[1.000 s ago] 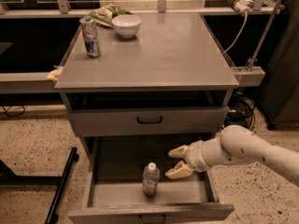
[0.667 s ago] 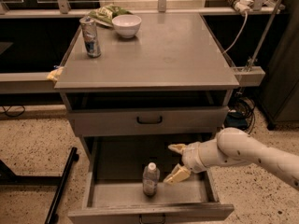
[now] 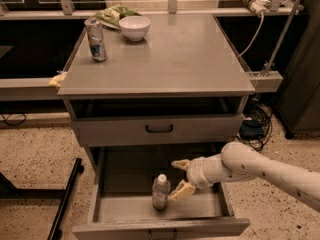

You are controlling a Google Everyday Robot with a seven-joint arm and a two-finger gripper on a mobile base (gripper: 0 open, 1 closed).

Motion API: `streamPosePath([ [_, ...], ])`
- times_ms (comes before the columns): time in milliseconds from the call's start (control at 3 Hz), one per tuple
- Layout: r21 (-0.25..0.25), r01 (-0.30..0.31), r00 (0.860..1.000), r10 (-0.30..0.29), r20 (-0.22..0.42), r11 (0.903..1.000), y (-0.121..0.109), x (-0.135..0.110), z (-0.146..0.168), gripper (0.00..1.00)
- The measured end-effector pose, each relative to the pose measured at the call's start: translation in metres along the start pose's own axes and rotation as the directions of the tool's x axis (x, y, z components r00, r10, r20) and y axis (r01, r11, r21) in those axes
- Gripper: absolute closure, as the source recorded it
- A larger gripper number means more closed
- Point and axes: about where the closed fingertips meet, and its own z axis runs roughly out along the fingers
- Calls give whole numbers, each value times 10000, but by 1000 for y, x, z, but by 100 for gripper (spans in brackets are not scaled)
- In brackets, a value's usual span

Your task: Pick blue plastic bottle from middle drawer and place on counter

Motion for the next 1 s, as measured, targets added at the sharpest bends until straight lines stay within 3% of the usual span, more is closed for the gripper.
streamPosePath([
  [667,-754,252,9994,-233,257,9968,6,-1,44,27],
  [1000,-872,430,9979,-385,528,9953,2,-10,59,31],
])
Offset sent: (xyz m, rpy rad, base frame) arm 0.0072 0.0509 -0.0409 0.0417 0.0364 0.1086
